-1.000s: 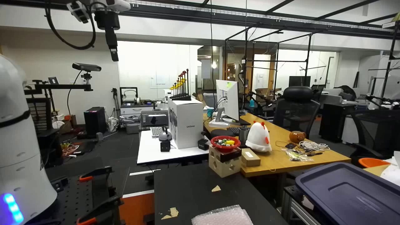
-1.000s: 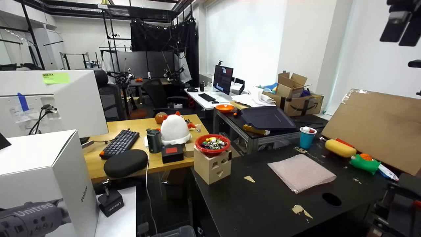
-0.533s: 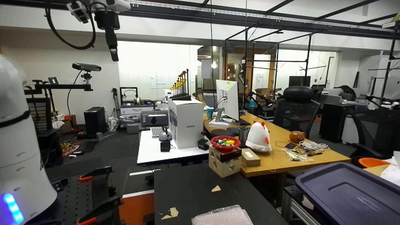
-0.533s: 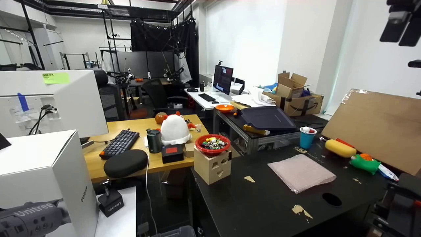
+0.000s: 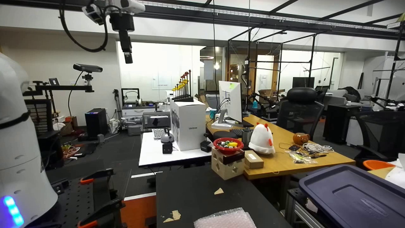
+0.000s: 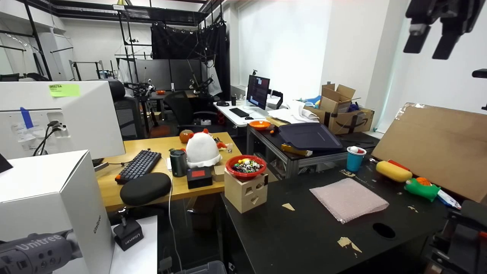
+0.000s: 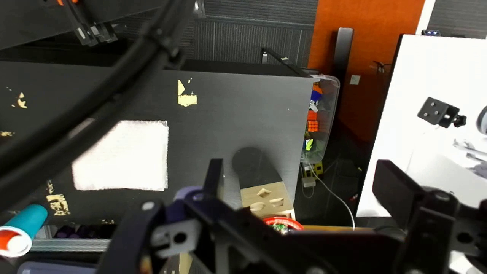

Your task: Unfold the pink plastic

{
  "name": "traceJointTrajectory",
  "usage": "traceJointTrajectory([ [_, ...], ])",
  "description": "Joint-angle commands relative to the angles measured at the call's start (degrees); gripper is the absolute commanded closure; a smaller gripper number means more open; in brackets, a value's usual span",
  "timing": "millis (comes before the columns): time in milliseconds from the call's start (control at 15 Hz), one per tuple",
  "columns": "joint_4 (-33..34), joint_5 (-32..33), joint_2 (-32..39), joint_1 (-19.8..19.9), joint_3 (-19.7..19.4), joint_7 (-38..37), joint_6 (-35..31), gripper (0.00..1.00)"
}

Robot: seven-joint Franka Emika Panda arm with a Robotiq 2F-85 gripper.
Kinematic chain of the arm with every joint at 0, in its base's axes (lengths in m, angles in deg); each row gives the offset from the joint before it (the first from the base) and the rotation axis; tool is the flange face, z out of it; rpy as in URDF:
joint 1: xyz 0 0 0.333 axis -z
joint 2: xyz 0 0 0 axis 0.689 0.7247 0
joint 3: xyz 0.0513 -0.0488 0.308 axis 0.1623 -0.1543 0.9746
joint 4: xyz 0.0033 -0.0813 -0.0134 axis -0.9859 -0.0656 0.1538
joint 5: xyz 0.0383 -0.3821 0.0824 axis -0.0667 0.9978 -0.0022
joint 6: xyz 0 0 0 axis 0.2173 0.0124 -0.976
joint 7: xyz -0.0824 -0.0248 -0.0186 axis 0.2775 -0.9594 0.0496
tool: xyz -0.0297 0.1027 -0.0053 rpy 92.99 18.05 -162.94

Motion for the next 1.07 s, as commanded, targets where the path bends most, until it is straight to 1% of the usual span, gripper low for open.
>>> traceJointTrajectory([
  [0, 4.36, -0.14, 8.87, 2.93, -2.21, 0.17, -3.75, 0.0],
  [333, 8.64, 1.89, 19.46, 5.53, -3.98, -1.26, -8.61, 0.0],
  [733, 13.44, 6.54, 29.76, 6.75, -6.19, -2.56, -11.55, 0.0],
  [1000, 15.7, 10.04, 35.6, 7.14, -8.07, -4.84, -13.8, 0.0],
])
